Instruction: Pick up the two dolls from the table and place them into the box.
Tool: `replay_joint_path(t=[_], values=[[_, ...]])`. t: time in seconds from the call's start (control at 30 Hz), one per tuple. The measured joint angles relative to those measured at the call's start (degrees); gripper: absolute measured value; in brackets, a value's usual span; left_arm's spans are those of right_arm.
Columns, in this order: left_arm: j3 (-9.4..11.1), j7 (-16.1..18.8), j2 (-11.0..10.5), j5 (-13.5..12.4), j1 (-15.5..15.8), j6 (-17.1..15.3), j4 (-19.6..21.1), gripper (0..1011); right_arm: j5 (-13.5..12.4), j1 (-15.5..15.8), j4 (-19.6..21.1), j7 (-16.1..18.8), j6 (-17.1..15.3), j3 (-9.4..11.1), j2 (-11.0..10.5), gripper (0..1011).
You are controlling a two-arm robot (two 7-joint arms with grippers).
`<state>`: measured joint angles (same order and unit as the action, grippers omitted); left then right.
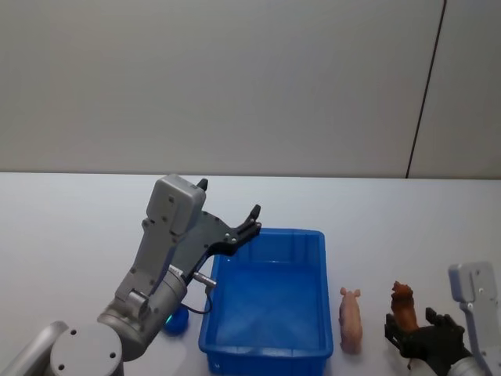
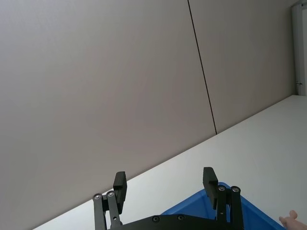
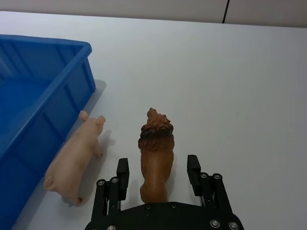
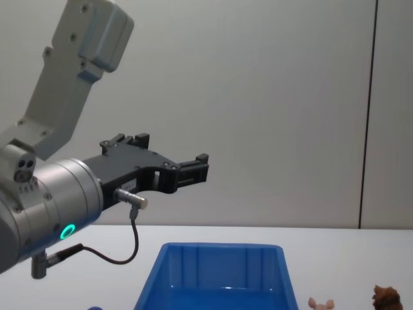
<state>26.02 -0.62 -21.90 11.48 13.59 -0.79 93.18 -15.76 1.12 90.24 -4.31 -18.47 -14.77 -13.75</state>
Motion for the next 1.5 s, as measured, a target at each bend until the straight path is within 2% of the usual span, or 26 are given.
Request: replay_joint_path(t=[0.03, 0.07, 0.17, 0.23, 0.27, 0.37, 0.5, 0.8, 1.0, 1.27, 1.5], values=[[0.0, 0.0, 0.0, 0.0, 0.0, 0.0, 0.0, 1001, 0.0, 0.0, -0.1, -0.1, -0.1, 0.0, 0.1, 757], [0.0, 0.0, 0.0, 0.0, 0.0, 0.0, 0.0, 1001, -0.1, -0.1, -0.3, -0.1, -0.4, 0.0, 0.2, 692], [0.0, 0.0, 0.0, 0.0, 0.0, 0.0, 0.0, 1001, -0.2, -0.2, -0.7, -0.3, -0.7, 0.0, 0.4, 632], [0.0, 0.0, 0.0, 0.0, 0.0, 0.0, 0.0, 1001, -0.3, -0.3, -1.0, -0.4, -0.9, 0.0, 0.6, 535], [0.0, 0.0, 0.0, 0.0, 0.0, 0.0, 0.0, 1002, -0.4, -0.3, -1.2, -0.5, -1.1, 0.0, 0.7, 535], [0.0, 0.0, 0.0, 0.0, 0.0, 0.0, 0.0, 1001, -0.4, -0.4, -1.3, -0.6, -1.1, 0.0, 0.9, 420], [0.0, 0.0, 0.0, 0.0, 0.0, 0.0, 0.0, 1001, 0.1, -0.4, -1.3, -0.6, -0.9, -0.1, 1.0, 333], [0.0, 0.0, 0.0, 0.0, 0.0, 0.0, 0.0, 1001, 2.1, -0.3, 0.5, -0.5, 1.0, -0.3, 1.1, 333], [0.0, 0.0, 0.0, 0.0, 0.0, 0.0, 0.0, 1001, 3.8, -0.5, 2.3, 1.0, 3.0, -0.4, 1.1, 333], [0.0, 0.0, 0.0, 0.0, 0.0, 0.0, 0.0, 1001, 5.2, -2.1, 3.4, 5.5, 5.3, -0.7, 1.6, 333], [0.0, 0.0, 0.0, 0.0, 0.0, 0.0, 0.0, 1001, 5.7, -4.4, 2.3, 10.4, 6.4, -1.2, 2.7, 333]])
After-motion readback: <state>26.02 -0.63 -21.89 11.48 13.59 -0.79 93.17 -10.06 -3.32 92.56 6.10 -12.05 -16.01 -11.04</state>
